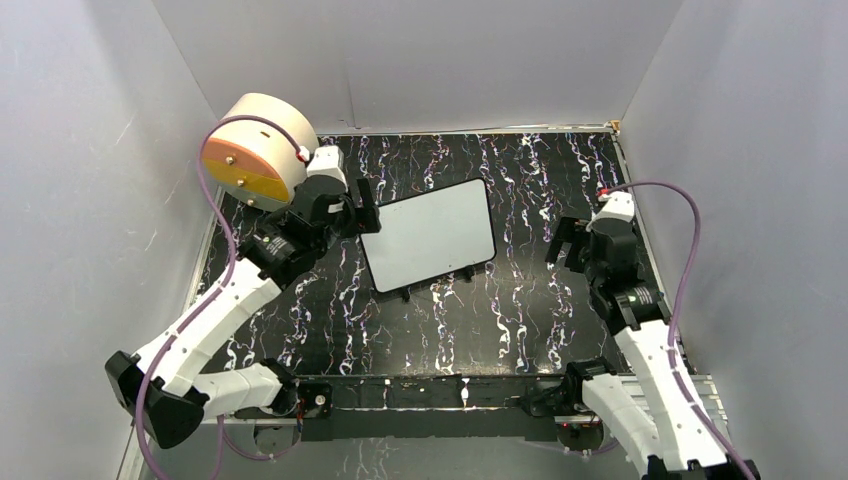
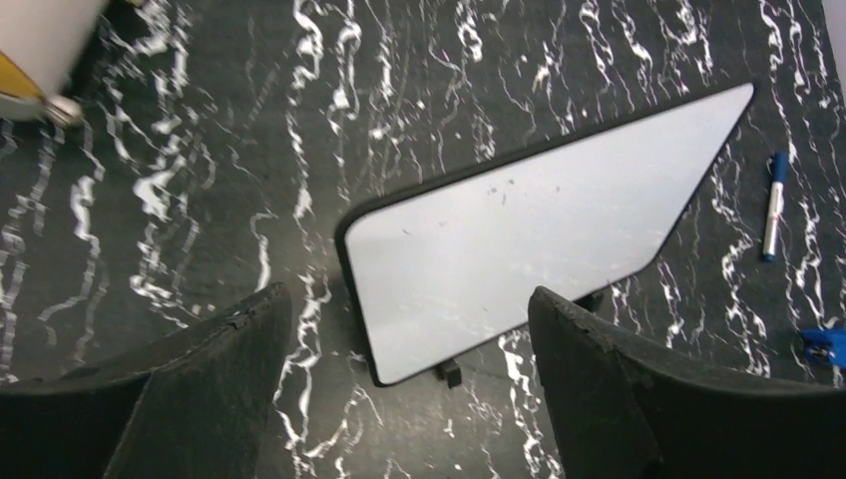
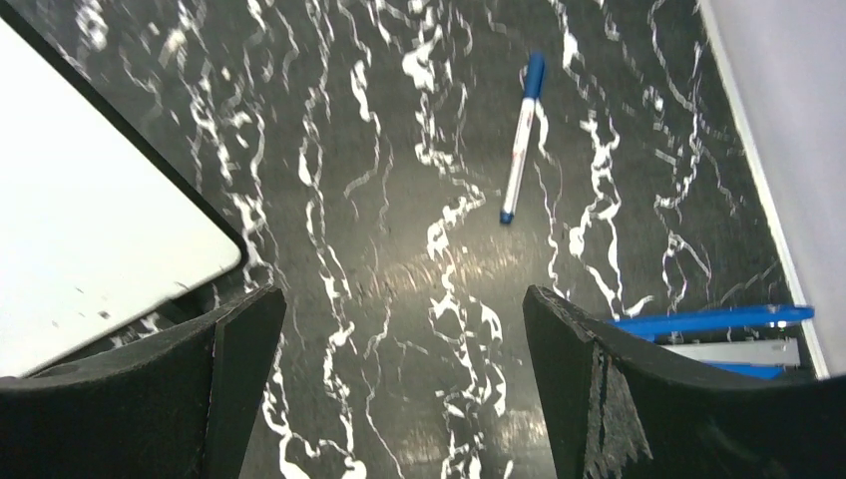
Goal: Write a sentence on the whiteboard
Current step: Open the whiteboard marker at the center of the board.
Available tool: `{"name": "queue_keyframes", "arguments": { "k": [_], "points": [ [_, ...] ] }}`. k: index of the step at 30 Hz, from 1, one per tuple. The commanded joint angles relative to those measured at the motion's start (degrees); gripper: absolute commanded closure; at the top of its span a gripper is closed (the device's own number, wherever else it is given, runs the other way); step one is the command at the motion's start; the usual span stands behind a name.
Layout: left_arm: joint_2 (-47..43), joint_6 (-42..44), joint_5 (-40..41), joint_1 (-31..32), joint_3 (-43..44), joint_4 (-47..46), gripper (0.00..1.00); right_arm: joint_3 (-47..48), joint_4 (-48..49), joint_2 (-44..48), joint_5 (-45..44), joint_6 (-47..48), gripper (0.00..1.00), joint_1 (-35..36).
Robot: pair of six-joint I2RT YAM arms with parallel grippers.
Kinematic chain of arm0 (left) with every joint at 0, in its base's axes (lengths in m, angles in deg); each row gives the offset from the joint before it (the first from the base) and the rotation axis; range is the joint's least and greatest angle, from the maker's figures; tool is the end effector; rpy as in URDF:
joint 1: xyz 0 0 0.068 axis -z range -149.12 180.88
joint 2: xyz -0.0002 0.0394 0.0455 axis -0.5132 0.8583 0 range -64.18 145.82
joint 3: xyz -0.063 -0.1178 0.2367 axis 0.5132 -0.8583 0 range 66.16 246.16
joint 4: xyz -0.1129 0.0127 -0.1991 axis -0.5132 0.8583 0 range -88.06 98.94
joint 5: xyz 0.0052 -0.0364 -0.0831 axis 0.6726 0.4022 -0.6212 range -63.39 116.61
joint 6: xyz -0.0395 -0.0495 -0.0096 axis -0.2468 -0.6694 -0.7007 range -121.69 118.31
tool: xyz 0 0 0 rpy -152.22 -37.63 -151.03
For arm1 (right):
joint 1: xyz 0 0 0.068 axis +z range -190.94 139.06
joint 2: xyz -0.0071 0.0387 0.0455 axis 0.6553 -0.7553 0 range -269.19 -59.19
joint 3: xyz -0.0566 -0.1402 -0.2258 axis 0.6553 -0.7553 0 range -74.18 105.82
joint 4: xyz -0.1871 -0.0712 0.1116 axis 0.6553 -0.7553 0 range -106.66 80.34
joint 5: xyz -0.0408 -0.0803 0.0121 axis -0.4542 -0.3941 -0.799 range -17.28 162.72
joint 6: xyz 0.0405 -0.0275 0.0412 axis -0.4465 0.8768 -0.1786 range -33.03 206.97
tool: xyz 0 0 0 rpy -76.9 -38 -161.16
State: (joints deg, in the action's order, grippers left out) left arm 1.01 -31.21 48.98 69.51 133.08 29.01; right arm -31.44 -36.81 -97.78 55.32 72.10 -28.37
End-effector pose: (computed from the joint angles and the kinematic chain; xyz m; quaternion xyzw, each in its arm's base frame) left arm 0.1887 -0.1265 0.3672 -0.0376 0.8346 -0.1582 0.5264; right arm 0.1315 0.0142 0.3052 0.1000 0.8224 0.0069 0.5600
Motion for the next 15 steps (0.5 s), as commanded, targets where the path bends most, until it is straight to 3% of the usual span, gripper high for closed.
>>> {"name": "queue_keyframes", "arguments": {
  "k": [1,6,12,15],
  "points": [
    [-3.33,8.35,4.67,-2.72,3.07,0.53,0.14,4.58,-6.13,-5.06,-0.71,-0.82,0.01,0.36],
    [-6.73,13.56,11.55,-4.60,-1.65,-3.67,0.12,6.93,-11.87,-11.80,-8.00,-5.70,0.01,0.39],
    [-11.29,18.11,18.14,-5.51,-8.57,-8.86,0.12,8.92,-12.89,-18.95,-6.34,-7.70,0.01,-0.66],
    [-14.05,20.10,19.45,-5.80,-11.88,-12.07,0.12,10.65,-14.10,-24.86,-3.52,-8.35,0.01,-5.12]
  ]
}}
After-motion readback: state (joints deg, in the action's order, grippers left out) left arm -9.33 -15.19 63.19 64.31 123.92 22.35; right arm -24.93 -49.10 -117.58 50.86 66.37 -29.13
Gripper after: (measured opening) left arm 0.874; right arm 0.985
